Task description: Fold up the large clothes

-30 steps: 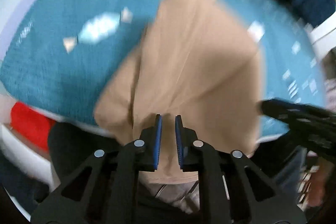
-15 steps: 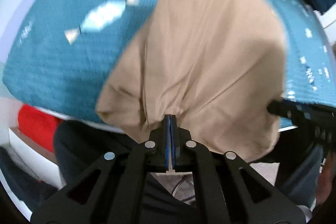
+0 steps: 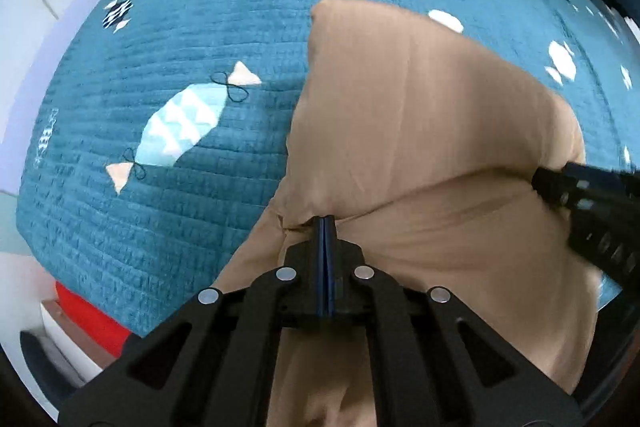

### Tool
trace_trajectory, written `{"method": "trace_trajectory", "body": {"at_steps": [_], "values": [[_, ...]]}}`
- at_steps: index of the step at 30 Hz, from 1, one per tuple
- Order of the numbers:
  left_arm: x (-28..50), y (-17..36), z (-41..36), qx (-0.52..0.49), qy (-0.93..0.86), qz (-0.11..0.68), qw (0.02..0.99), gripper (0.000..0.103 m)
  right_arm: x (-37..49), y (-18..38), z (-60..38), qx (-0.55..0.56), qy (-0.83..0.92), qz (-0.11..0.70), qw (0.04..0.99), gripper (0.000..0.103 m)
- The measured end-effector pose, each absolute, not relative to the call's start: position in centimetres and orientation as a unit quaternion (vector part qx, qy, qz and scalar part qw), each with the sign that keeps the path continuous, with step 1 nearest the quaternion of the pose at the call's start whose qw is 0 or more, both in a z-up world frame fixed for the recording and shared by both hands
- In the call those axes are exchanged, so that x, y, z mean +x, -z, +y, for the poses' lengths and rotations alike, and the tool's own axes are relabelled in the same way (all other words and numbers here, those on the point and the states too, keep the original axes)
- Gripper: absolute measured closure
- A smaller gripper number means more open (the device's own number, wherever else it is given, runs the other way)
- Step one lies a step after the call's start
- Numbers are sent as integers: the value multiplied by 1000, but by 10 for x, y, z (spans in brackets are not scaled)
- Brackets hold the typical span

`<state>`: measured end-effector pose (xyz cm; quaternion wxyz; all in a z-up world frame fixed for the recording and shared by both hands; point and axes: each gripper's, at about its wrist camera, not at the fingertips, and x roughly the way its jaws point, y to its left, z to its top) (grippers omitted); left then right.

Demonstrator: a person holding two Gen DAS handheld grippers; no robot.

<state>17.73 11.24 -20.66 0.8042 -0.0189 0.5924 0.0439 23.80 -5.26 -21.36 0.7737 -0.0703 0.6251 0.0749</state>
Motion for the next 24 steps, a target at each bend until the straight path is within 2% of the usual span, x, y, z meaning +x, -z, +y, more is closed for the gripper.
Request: {"method": "trace_trajectory", "body": {"at_steps": [6, 11, 14, 19, 24], "values": [[175, 172, 120, -31, -28, 570, 821, 100, 243, 188, -83, 4, -97, 630, 770, 72], [188, 144, 107, -23, -12, 537, 843, 100, 254, 166, -94, 23, -94, 605, 790, 72], [207, 152, 103, -6, -17, 543, 840, 99, 267, 178, -96, 17, -77, 615, 785, 72], [230, 198, 99, 14, -21, 576, 817, 101, 276, 215, -93, 14, -69, 630, 773, 72], [223, 188, 98, 19, -28, 565, 825, 100, 269, 198, -91, 3, -66, 616, 785, 72]]}}
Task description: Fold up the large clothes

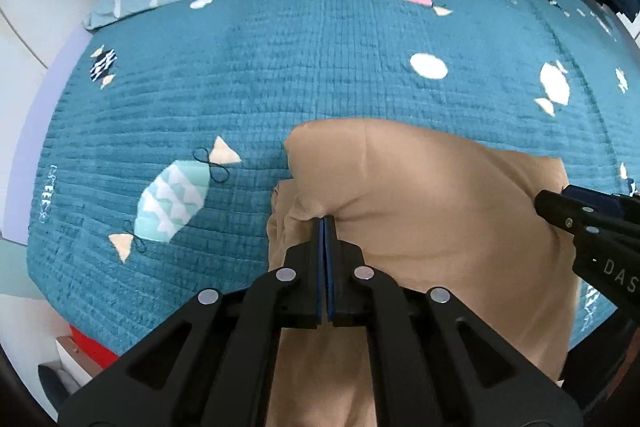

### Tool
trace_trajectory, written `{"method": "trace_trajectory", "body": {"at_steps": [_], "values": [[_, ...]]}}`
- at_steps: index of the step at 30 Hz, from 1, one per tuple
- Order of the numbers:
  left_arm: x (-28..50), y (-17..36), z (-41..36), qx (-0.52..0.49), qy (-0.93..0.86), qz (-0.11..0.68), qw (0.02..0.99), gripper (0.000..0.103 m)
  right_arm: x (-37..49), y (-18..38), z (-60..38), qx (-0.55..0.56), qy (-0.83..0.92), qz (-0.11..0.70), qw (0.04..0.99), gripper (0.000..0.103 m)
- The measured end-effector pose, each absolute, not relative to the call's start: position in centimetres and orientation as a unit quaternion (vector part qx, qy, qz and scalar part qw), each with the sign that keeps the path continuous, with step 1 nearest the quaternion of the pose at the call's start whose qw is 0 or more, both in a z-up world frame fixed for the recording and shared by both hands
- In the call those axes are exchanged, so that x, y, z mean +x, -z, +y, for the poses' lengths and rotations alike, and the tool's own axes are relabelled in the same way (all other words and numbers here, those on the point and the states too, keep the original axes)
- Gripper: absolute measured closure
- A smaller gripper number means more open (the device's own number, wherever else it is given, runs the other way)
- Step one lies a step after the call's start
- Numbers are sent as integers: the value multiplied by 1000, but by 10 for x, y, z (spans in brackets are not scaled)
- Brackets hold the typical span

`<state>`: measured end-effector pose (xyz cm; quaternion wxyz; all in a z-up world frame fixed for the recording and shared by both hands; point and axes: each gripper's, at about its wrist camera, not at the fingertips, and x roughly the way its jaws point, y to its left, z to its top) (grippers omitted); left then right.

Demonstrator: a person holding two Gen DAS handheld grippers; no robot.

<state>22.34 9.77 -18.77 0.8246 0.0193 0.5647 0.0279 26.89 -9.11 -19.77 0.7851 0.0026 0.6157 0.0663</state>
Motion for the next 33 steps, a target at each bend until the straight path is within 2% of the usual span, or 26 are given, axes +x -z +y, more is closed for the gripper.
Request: {"method": "trace_trajectory", "body": {"at_steps": [5, 10, 23, 30, 33], "values": [[212, 160, 98, 3, -16, 546, 838, 100, 261, 180, -91, 26, -84, 606, 790, 72], [195, 150, 88, 15, -8, 539, 842, 100, 247, 177, -76, 5, -100, 604, 791, 72], [105, 191, 98, 21, -14, 578, 816, 100, 156, 204, -93, -33, -137, 631, 763, 72], [57, 216, 112, 23, -33, 622, 782, 100, 98, 242, -105, -46, -148, 688, 709, 72], [44, 228, 125, 2, -42, 645, 763, 99, 94, 241, -113, -30, -146, 694, 705, 72]]}}
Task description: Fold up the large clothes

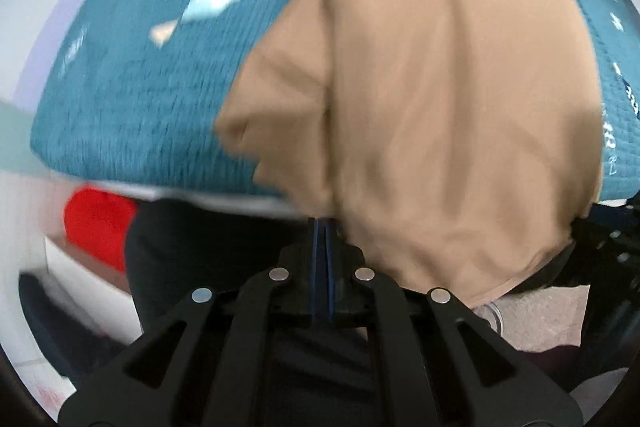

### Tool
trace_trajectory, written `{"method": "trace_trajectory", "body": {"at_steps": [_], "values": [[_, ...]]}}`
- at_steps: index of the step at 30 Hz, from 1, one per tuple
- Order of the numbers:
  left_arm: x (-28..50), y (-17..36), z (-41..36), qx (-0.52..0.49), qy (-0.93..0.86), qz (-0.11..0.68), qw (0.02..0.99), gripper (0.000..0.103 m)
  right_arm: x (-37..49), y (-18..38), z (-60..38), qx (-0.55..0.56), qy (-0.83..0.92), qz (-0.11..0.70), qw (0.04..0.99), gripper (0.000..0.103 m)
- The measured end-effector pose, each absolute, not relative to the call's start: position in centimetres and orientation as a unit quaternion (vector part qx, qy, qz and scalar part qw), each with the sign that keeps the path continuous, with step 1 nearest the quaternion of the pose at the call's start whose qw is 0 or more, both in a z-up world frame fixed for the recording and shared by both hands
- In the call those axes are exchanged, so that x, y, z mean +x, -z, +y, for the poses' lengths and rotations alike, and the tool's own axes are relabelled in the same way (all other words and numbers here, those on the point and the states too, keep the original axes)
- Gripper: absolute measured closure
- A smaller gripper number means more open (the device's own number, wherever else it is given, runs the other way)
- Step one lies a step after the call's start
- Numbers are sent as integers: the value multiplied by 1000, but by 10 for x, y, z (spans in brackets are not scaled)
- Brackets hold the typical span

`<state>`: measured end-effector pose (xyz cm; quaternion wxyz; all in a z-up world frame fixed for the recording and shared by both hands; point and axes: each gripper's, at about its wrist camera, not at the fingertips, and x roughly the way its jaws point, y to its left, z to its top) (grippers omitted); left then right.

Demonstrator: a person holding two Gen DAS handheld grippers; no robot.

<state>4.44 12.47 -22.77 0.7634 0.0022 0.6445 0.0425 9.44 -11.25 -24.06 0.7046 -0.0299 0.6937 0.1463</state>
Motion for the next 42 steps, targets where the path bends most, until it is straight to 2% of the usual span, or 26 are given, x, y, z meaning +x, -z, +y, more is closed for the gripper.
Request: {"method": "trace_trajectory", "body": {"at_steps": [4, 5, 6, 7, 8, 9, 11, 13, 15, 20, 30, 34, 42], "values": [[35, 206, 134, -26, -17, 629, 777, 98, 100, 215, -123, -11, -147, 668, 729, 72], [35, 200, 135, -30, -12, 624, 781, 88, 102, 209, -127, -4, -148, 664, 733, 72], [35, 188, 137, -35, -4, 613, 789, 65, 104, 202, -131, 5, -150, 661, 736, 70], [35, 178, 139, -42, 3, 602, 798, 52, 105, 198, -134, 11, -152, 658, 737, 58], [36, 167, 141, -50, 14, 586, 809, 39, 106, 193, -138, 17, -153, 654, 741, 40], [38, 159, 141, -58, 25, 575, 816, 37, 108, 188, -141, 21, -153, 646, 748, 33], [48, 146, 142, -71, 52, 555, 827, 27, 111, 183, -148, 28, -150, 634, 758, 24], [59, 140, 144, -72, 56, 545, 833, 23, 115, 184, -156, 42, -144, 635, 758, 16], [71, 139, 143, -75, 60, 547, 832, 16, 121, 189, -163, 65, -139, 643, 751, 13], [111, 161, 159, -143, 108, 577, 797, 11, 134, 201, -174, 103, -145, 661, 729, 11], [154, 222, 188, -289, 145, 619, 716, 7, 168, 213, -162, 165, -194, 645, 720, 8], [168, 245, 186, -304, 181, 640, 683, 5, 186, 237, -156, 181, -206, 666, 693, 8], [175, 272, 195, -378, 223, 621, 649, 5, 205, 288, -166, 336, -262, 662, 617, 6]]}}
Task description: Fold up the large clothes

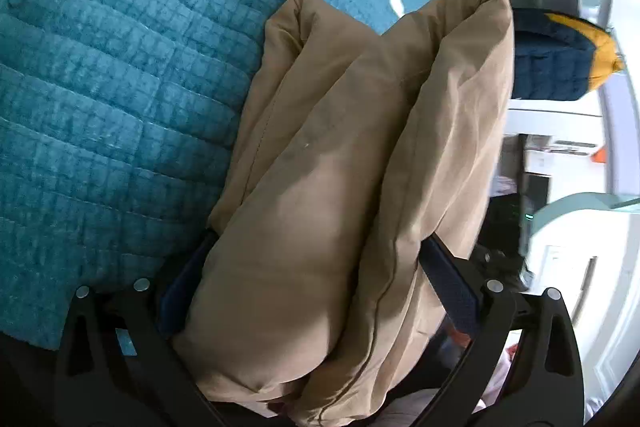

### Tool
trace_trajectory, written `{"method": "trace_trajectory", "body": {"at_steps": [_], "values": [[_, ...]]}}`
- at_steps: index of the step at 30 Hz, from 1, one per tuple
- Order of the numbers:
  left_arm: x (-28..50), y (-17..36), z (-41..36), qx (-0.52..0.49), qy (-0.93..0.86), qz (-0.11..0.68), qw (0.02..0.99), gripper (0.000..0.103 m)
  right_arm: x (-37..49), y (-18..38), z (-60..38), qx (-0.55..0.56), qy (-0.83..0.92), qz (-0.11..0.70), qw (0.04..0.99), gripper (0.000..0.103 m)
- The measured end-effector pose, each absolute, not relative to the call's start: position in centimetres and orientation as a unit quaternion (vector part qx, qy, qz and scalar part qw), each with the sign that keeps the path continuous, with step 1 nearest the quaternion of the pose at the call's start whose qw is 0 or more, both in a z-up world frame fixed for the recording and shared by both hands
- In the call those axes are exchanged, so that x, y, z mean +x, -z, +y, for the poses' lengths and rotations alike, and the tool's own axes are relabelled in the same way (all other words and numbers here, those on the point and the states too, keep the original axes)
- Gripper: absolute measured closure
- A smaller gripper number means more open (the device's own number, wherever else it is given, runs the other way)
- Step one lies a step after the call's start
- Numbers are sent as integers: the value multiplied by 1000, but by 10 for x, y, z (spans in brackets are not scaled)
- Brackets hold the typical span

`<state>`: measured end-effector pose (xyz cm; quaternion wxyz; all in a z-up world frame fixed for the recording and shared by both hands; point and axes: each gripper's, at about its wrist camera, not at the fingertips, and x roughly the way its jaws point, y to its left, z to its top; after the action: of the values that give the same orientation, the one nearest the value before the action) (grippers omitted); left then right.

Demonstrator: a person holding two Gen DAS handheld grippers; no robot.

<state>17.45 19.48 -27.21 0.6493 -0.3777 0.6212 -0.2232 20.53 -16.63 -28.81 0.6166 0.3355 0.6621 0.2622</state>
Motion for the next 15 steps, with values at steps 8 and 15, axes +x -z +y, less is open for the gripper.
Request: {"method": "trace_trajectory", "body": {"at_steps": [8, 15], "values": [[158, 266, 197, -412, 221, 567, 678, 29, 202, 258, -150, 307, -274, 617, 671, 17], [162, 207, 172, -370, 239, 521, 731, 58, 206, 204, -160, 267, -255, 560, 742, 47]]}}
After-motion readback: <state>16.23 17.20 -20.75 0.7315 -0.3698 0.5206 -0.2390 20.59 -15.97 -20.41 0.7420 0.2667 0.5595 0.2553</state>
